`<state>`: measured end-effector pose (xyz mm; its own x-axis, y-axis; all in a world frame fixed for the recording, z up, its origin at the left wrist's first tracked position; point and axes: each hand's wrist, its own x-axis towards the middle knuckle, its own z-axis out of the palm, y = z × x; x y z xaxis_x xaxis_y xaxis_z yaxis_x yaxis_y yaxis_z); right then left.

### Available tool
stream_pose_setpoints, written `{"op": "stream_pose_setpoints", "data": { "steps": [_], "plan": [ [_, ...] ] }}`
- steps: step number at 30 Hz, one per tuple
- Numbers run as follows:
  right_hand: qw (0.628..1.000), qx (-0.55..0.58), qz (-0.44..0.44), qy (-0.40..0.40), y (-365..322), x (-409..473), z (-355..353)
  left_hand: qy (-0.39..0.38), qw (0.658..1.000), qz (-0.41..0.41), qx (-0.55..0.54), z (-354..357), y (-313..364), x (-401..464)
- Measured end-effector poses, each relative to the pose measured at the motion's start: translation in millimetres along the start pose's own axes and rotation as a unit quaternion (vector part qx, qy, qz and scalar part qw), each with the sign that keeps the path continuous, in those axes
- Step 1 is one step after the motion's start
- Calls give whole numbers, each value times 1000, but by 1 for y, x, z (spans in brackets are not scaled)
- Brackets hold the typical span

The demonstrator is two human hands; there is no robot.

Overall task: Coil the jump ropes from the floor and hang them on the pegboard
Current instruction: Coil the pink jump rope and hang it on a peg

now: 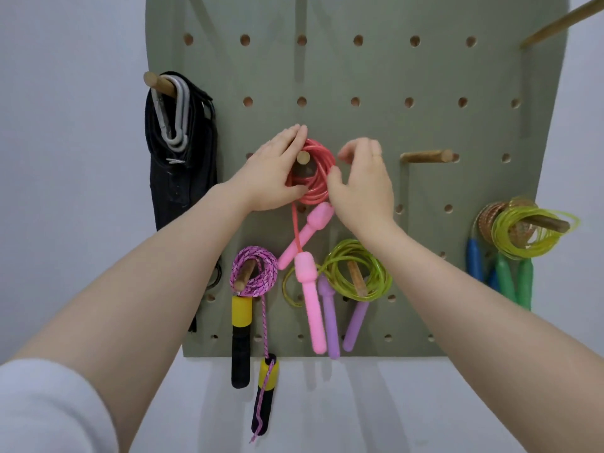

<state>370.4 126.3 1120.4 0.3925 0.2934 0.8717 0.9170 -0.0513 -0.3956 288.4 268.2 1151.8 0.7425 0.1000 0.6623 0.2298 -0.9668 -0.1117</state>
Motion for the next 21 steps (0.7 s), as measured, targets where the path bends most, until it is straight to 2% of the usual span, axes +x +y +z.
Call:
{"op": "stream_pose_setpoints", "data": {
  "steps": [1,2,4,6,10,13,17,19,21],
  "plan": [
    [998,-25,13,-51,-2,-9,2,4,1000,-3,12,-1,2,1],
    [988,-53,38,-142,-3,-17,6,6,1000,-5,23,-2,4,1],
    [942,-111,83,-304,-3,-29,19,3,999,-19,45,-5,7,1],
    [921,-138,108,-349,0,-39,34,-14,997,-46,65,-8,10,1],
    [936,-83,163,-299,-2,-51,60,-25,993,-55,102,-15,14,2],
    [946,-64,154,-278,-8,-53,71,-25,992,-52,112,-15,13,-1],
    [948,-15,186,-258,-8,-36,42,-10,992,-55,114,-13,11,-2],
    [964,-104,133,-205,-9,-19,15,-2,992,-57,110,-14,11,-1],
    [976,-134,73,-156,-19,-5,-9,11,993,-66,94,-11,11,1]
  ]
}}
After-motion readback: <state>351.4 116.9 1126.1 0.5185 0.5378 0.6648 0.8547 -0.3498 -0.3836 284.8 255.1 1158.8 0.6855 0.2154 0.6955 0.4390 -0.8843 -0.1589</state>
